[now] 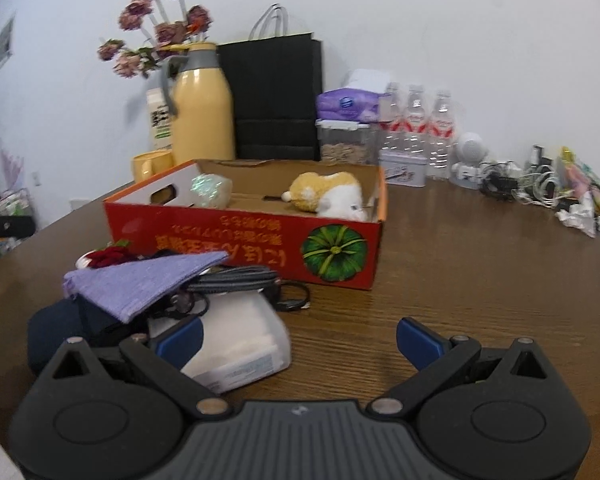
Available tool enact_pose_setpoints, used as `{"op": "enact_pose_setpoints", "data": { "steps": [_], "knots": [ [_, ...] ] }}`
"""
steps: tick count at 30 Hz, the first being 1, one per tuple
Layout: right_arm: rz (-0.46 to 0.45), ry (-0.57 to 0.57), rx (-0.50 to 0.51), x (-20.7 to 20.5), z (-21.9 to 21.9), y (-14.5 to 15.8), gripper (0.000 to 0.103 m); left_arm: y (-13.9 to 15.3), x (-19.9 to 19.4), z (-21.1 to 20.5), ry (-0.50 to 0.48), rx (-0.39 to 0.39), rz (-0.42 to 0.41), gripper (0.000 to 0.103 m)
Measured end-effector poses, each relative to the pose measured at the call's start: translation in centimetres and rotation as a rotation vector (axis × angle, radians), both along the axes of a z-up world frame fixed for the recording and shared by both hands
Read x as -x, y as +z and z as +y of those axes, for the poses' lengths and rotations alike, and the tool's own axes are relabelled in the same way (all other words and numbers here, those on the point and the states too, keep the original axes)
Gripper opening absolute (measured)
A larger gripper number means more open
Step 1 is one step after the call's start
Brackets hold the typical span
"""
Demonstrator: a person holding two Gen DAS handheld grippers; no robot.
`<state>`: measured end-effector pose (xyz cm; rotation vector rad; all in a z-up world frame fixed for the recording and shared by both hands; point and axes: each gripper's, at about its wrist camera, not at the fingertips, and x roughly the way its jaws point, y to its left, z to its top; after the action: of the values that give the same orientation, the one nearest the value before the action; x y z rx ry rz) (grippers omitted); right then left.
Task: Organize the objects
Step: 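Move the right tool to the white plastic container and grasp it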
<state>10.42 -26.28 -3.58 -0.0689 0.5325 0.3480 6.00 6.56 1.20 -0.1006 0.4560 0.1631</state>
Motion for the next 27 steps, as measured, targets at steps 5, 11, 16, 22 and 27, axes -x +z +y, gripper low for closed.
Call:
{"op": "enact_pose_setpoints", "data": {
  "steps": [5, 11, 16, 22, 27],
  "knots": [
    [0.027, 0.119, 0.016, 0.1, 0.8, -0.2, 0.103, -0.3, 0.1, 0.6, 0.027, 0.013, 0.017, 0.103],
    [0.074, 0.202, 0.082, -1.6, 3.4, -1.0, 0.103, -0.5, 0.1, 0.5, 0.022, 0.015, 0.028, 0.103],
    [0.109, 0.198, 0.124, -3.3, 5.0, -1.9, 0.103, -0.6, -0.1, 0.6, 0.026, 0.014, 0.038, 0.103],
    [0.117, 0.228, 0.137, -3.4, 5.6, -2.6, 0.09, -0.8, -0.3, 0.8, 0.035, 0.015, 0.046, 0.103],
    [0.104, 0.211, 0.129, -2.7, 5.2, -2.6, 0.088, -1.1, -0.7, 0.6, 0.027, 0.018, 0.056, 0.103]
  ]
}}
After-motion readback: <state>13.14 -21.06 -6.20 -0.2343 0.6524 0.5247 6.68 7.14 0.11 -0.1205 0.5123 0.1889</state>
